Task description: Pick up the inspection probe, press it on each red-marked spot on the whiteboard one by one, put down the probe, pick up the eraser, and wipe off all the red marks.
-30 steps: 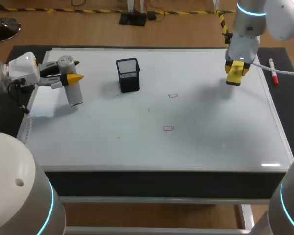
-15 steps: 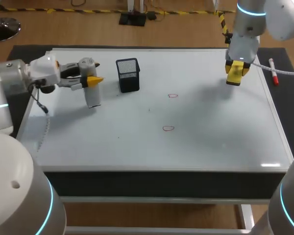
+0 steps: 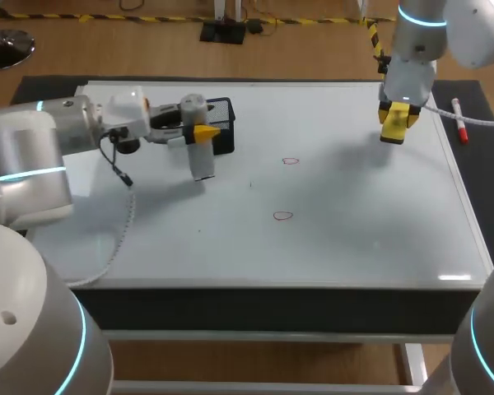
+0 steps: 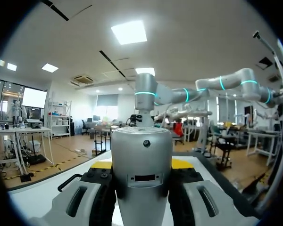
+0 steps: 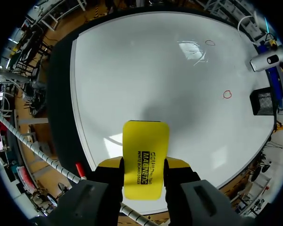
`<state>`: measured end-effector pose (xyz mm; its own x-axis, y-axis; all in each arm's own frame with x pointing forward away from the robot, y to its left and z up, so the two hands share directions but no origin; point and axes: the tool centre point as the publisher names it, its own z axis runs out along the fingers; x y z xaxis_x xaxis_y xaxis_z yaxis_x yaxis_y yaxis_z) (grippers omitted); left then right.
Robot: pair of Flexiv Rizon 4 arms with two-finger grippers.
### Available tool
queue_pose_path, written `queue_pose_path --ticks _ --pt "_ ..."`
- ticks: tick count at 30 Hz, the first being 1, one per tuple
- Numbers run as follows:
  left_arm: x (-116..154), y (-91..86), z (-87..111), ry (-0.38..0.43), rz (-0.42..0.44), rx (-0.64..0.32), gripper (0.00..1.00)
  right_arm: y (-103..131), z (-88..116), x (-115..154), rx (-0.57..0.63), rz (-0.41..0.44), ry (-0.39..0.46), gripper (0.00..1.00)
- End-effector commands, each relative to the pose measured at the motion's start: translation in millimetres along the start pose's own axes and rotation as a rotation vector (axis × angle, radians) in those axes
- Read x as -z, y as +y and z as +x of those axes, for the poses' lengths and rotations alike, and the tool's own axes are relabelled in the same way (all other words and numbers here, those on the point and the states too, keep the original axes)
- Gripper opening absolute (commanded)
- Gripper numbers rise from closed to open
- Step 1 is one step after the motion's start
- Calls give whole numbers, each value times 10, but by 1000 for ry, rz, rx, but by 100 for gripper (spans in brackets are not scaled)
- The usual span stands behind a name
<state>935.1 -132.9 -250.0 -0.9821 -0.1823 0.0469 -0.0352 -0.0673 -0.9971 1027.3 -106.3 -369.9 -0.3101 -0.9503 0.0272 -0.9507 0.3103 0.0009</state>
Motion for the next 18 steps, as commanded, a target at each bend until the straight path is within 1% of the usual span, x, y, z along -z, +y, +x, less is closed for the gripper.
queue_pose_path --ticks 1,2,3,5,12,18 --pt "-315 42 17 -5 6 -2 0 -11 1 5 2 0 2 0" --pt "-374 58 24 5 5 1 0 -11 1 5 2 0 2 0" --pt "-423 74 32 -4 -6 -1 0 -11 1 5 2 0 2 0" --pt "-508 98 47 -4 4 -3 0 -11 1 5 2 0 2 0" --pt "-820 115 104 -20 -4 -17 0 -11 1 5 2 0 2 0" --pt "-1076 143 114 -59 0 -12 0 -11 1 5 2 0 2 0"
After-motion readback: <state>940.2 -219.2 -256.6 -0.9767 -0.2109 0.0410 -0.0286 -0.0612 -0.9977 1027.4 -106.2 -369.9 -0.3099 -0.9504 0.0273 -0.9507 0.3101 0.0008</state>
